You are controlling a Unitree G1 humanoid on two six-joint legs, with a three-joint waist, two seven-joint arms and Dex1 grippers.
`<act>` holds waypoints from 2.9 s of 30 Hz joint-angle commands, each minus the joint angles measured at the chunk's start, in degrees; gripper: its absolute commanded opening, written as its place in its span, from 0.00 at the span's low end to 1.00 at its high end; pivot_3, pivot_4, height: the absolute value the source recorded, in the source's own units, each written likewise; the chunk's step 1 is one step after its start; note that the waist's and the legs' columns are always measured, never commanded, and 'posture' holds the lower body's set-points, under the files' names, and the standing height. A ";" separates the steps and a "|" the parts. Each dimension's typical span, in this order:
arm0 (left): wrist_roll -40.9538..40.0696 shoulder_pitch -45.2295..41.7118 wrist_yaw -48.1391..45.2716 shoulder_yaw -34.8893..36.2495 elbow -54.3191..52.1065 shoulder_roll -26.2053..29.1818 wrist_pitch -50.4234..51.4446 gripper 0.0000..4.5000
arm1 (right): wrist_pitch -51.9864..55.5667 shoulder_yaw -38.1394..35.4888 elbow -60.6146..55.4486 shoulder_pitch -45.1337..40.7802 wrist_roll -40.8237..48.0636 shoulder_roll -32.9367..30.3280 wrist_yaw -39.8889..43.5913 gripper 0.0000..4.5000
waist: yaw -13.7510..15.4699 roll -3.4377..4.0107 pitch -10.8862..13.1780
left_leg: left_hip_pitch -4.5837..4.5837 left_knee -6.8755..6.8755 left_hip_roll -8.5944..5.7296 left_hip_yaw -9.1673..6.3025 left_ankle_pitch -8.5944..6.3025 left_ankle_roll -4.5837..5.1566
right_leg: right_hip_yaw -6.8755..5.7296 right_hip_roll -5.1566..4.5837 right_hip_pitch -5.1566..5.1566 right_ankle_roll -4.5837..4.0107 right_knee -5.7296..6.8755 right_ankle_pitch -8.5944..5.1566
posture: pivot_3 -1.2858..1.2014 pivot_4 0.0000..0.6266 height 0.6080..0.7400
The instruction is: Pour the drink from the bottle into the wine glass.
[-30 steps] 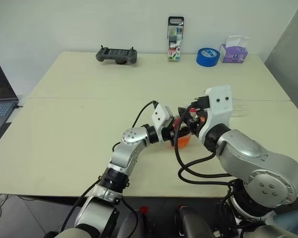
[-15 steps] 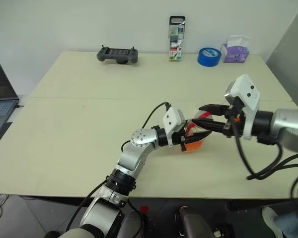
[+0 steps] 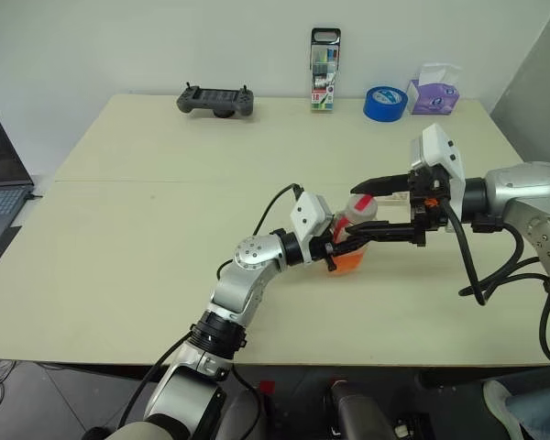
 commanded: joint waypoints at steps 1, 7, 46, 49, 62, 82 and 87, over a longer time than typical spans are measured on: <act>-0.67 -1.38 0.34 1.93 -1.25 -0.05 -1.01 0.36 | 3.25 -5.00 -5.79 1.25 -1.07 0.87 -9.44 0.95 | 0.06 0.00 0.00 | -0.01 0.00 0.00 -0.02 0.00 0.00 | -0.02 0.00 0.00 0.00 0.00 0.00 | 0.52 0.24 1.00; -0.48 -1.49 -0.42 2.42 -0.59 -0.11 -1.26 0.36 | 17.21 -12.02 -18.47 4.59 2.74 11.40 -30.32 0.95 | 0.19 0.01 0.00 | -0.02 -0.01 0.02 -0.12 0.02 -0.04 | -0.08 0.01 -0.03 -0.01 0.08 0.00 | 0.52 0.24 1.00; 0.05 -3.05 -2.54 2.67 3.57 -1.36 -3.05 0.36 | 44.02 -7.28 -36.35 5.73 -17.34 47.03 -66.77 0.41 | -0.41 0.06 -0.04 | -0.06 -0.07 0.03 -0.13 0.13 -0.12 | -0.08 0.10 -0.22 -0.02 0.31 0.00 | 0.52 0.24 1.00; 0.18 -3.40 -2.20 2.64 3.84 -1.84 -3.10 0.36 | 43.65 -10.86 -35.53 5.17 -10.17 38.57 -53.99 0.41 | -0.35 0.06 -0.03 | -0.07 -0.07 0.03 -0.13 0.13 -0.12 | -0.09 0.10 -0.22 -0.02 0.29 0.00 | 0.52 0.24 1.00; 0.05 -4.59 -1.94 1.93 4.54 -2.34 -4.18 0.36 | 4.34 -5.86 -5.05 2.22 -0.01 5.30 1.09 0.41 | -0.77 0.05 0.02 | 0.29 -0.11 0.05 0.30 0.06 0.02 | -0.01 0.49 0.10 0.26 0.14 -0.16 | 0.52 0.24 1.00; -0.39 -3.55 -1.53 2.04 3.42 -1.55 -3.58 0.35 | 9.82 -10.48 -17.42 5.85 -1.49 11.99 -24.18 0.96 | 0.06 0.04 0.02 | 0.02 -0.01 0.01 -0.18 0.07 -0.02 | -0.14 0.05 0.00 0.00 0.19 0.00 | 0.52 0.24 1.00; -0.78 -2.75 -1.60 1.82 2.61 -1.48 -3.14 0.35 | 18.91 -12.71 -25.21 7.76 -2.21 17.97 -38.96 0.96 | 0.00 0.05 0.02 | 0.04 0.00 0.00 -0.14 0.09 -0.04 | -0.08 0.04 -0.01 0.00 0.21 0.01 | 0.52 0.24 1.00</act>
